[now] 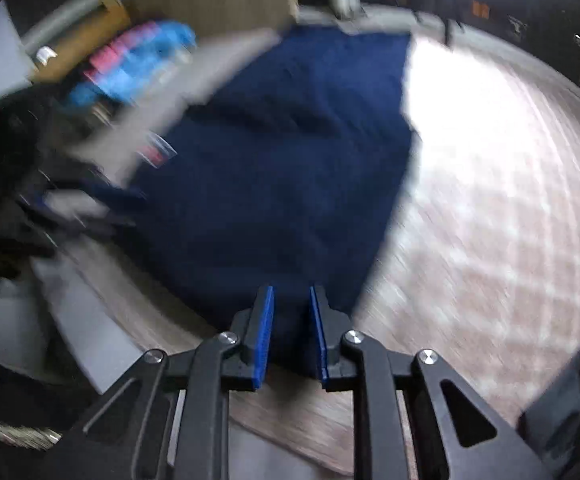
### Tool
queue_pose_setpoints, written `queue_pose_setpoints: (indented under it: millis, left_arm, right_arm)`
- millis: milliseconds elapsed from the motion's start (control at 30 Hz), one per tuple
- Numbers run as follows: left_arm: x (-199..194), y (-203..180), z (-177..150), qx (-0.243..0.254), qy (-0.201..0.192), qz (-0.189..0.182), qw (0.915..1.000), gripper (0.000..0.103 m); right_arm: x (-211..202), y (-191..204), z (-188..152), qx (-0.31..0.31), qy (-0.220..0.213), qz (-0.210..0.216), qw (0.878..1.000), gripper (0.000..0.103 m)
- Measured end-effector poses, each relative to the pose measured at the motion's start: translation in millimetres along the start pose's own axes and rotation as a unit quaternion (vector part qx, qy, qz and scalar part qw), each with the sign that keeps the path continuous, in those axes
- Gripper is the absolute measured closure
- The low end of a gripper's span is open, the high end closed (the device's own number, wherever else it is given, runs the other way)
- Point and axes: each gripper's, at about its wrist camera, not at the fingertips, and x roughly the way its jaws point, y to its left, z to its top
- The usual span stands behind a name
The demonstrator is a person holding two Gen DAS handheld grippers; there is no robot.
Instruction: Fold clothes
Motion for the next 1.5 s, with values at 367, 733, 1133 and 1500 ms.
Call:
queue_pose_setpoints:
  millis: [367,733,1133,1500]
  left_arm:
    - [-92,58,12,-0.096,-0.047,0.01,0.9942,0.073]
    - [-163,96,99,-0.092,-0.136,0.063,0.9844,0.062]
    - [-72,174,206,-0.122,-0.114,0.107,0.9802,0.058]
    - [41,266,250,-0.189,-0.055,0.083,0.9769,0.058]
  right_arm:
    - [-95,-39,29,0.072,-0.074,-0.049,0.993,0.085]
    - [-160,-10,136,-0.022,-0.223,-0.099,0.97,0.042]
    - [-48,-74,257,0.062,-0.159,-0.103,0.98,0.042]
    - [97,-148,316,0.098,-0.084,-0.064,0.99,0.042]
